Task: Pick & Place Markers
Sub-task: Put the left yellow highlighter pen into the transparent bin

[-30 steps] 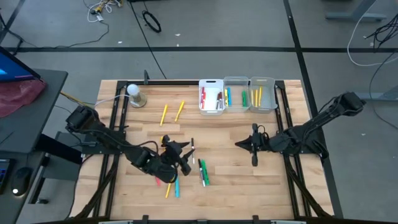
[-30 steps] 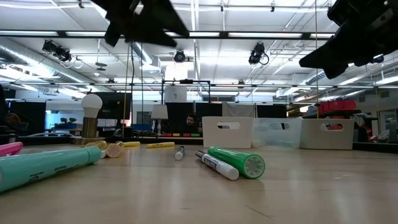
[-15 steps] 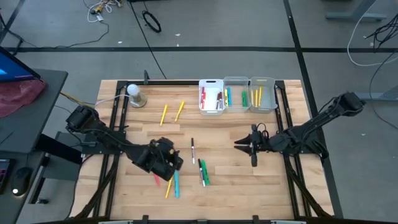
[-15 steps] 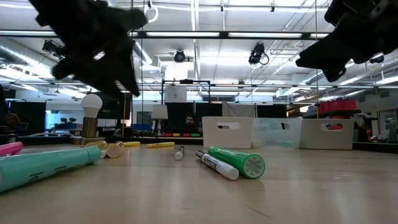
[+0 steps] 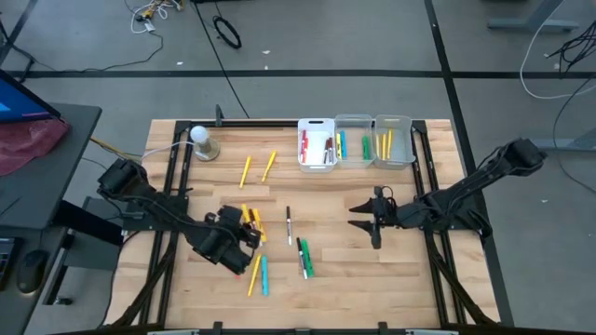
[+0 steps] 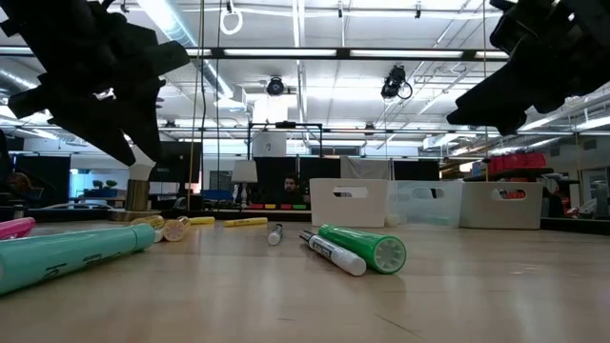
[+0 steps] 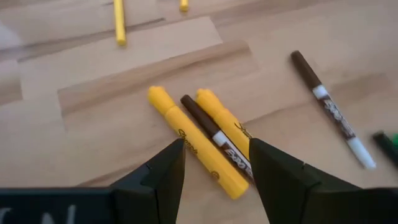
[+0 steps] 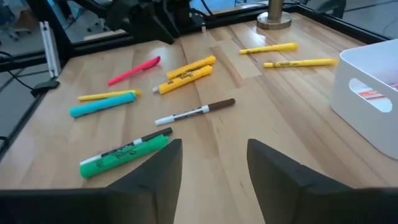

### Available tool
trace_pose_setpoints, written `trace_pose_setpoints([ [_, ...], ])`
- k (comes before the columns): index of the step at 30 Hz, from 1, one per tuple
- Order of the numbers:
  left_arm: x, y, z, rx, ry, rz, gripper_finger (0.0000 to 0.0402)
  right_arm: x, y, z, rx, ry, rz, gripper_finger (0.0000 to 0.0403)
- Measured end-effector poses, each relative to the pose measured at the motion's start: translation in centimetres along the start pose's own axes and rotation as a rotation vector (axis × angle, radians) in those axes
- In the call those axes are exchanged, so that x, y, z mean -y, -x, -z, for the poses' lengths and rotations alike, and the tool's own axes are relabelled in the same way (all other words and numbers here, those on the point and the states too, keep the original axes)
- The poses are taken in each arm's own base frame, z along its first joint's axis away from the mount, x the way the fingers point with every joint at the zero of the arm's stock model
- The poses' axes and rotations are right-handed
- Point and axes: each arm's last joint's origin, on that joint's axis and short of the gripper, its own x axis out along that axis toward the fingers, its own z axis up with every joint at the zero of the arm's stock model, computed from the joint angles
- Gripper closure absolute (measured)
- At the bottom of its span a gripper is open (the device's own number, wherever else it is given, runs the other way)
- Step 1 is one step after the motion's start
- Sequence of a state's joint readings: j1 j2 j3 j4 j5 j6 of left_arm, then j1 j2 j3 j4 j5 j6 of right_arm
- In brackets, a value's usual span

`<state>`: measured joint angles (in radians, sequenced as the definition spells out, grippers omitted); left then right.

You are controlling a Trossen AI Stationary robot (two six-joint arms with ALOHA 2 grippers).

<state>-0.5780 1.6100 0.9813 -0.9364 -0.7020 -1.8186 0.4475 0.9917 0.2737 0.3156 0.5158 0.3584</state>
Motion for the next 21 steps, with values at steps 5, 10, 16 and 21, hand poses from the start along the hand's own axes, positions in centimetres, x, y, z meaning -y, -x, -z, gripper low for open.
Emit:
trace_pose_setpoints([
  [5,-0.5,-0.9,-0.4,-0.017,0.087,-0.057,0.0196,0.1,-0.3,0.2,-0.014,0.006,0.015,0.0218],
  [10,-1.6,-3.2,-0.2,-0.026,0.185,-0.084,0.0160,0.1,-0.4,0.3,-0.016,0.007,0.016,0.0223],
  [16,-2.0,-5.0,-0.6,-0.015,0.269,-0.077,0.0156,0.1,-0.4,0.2,-0.007,0.001,0.014,0.0225],
  [21,-2.1,-5.9,-1.2,-0.025,0.251,-0.103,0.0177,0.2,-0.5,0.1,-0.001,-0.004,0.020,0.0226],
])
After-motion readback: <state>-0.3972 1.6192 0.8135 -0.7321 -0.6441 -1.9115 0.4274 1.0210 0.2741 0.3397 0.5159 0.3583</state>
